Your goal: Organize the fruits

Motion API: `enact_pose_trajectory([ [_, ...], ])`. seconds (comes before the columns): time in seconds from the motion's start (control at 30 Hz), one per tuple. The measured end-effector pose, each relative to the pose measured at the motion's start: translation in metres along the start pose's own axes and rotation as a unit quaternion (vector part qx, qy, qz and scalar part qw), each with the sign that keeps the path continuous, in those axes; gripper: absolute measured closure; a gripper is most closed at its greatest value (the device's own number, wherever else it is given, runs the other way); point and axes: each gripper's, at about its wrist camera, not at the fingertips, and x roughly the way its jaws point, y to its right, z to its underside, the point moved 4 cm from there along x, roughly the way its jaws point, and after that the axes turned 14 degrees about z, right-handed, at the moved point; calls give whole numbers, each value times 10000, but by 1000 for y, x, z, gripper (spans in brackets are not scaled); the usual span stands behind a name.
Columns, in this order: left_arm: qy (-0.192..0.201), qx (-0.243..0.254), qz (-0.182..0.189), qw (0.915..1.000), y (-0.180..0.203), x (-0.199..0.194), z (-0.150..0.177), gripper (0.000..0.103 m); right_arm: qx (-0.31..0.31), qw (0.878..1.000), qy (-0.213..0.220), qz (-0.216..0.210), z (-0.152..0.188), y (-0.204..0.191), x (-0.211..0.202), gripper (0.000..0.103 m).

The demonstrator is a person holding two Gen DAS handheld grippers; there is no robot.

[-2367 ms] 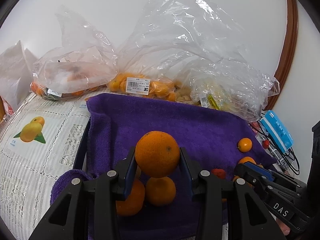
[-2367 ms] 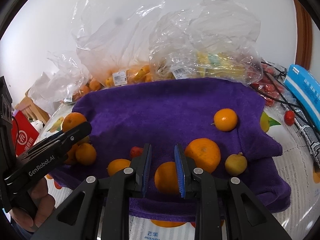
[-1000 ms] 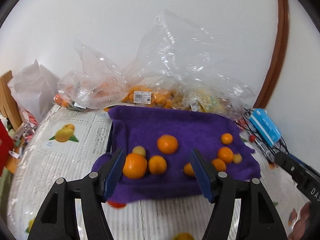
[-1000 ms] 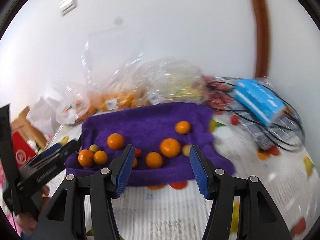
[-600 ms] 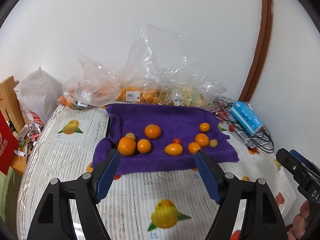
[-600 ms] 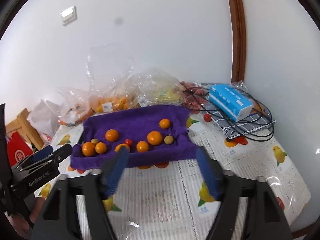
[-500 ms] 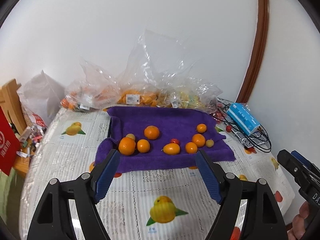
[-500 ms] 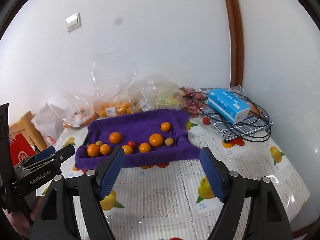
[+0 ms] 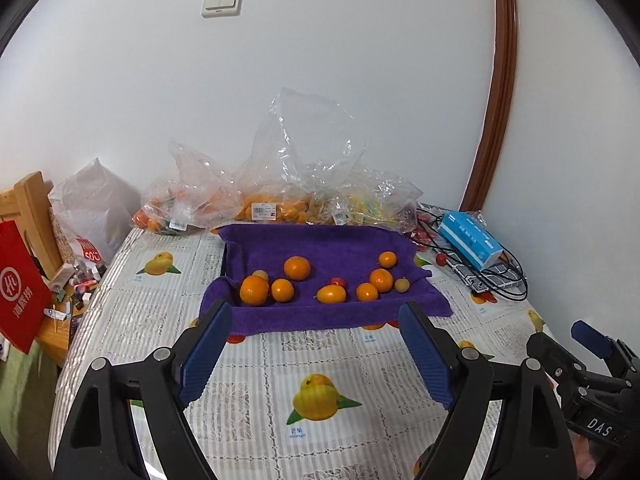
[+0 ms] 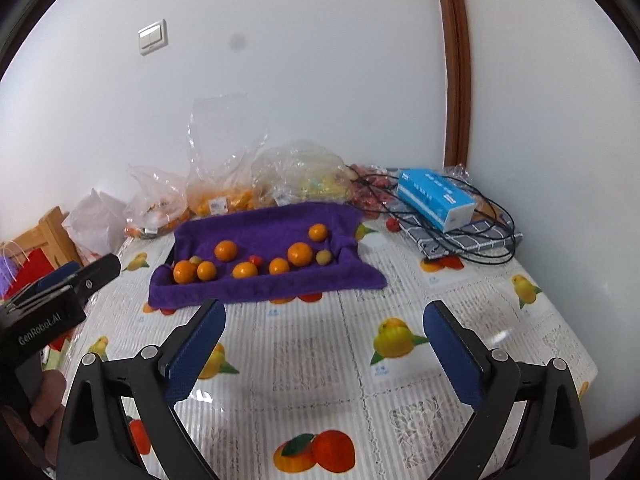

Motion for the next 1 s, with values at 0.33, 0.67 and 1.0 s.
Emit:
enact_pose_trajectory([
  [0.33,-42,21,-95,9999,1,1,4,19,-36,10000,37,13,4,-1,-6,4],
  [0.67,-4,71,-142,9999,4,-5,3,19,6,9999,118,44,2,3,-14,4],
  [1.0,-23,66,-155,9999,5,-6,4,19,-36,9998,175,68,2,1,-18,4],
])
